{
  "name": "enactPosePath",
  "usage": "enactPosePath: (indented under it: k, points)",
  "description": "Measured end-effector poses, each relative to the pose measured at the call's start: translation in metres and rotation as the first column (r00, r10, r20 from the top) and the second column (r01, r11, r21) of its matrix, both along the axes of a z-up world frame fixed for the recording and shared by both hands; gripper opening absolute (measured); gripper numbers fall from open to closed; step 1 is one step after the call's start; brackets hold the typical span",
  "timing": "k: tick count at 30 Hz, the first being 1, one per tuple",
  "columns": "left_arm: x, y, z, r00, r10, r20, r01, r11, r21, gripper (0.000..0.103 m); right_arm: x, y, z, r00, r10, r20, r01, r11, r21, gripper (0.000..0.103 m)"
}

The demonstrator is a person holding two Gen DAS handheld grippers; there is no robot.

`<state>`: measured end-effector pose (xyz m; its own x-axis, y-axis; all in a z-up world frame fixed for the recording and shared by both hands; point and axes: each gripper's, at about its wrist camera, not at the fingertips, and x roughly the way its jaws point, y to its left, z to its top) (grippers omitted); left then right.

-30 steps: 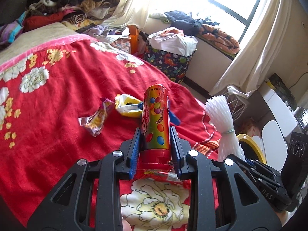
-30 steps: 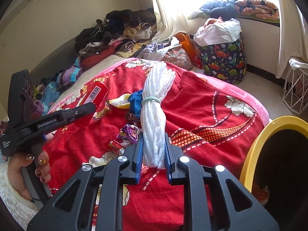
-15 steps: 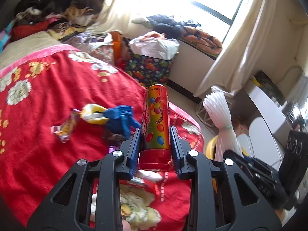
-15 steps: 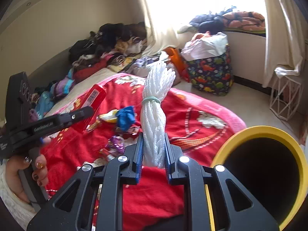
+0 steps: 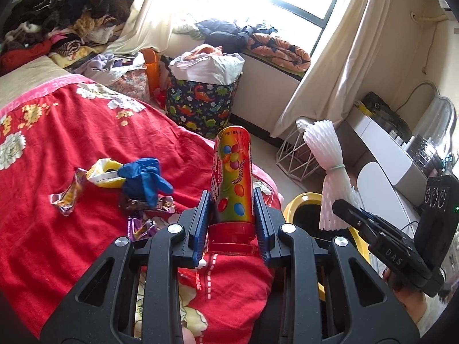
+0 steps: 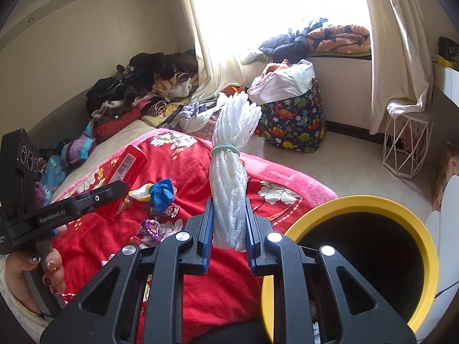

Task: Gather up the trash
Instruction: 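Carry the candy tube with the left tool while the right tool carries the rope over the bin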

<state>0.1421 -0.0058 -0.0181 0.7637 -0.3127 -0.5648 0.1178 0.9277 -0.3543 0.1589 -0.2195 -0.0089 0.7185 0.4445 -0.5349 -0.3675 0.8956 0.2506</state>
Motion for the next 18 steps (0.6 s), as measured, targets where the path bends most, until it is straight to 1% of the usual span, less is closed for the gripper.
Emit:
enactPosePath:
  k: [9,18]
  points:
    - [0.001,-0.024,0.003,0.999,-0.047,0.003,0.047,0.999,0.017,0.023,-0.006,-0.017,0.002,0.999,-0.034,0.013,0.034,0.999,0.014,0.018]
    - [0.002,-0.056,0.005,0.995,-0.097,0.007,0.097,0.995,0.040,0.023,-0.009,-0.049,0.001,0.997,-0.082,0.013,0.081,0.996,0.042,0.018]
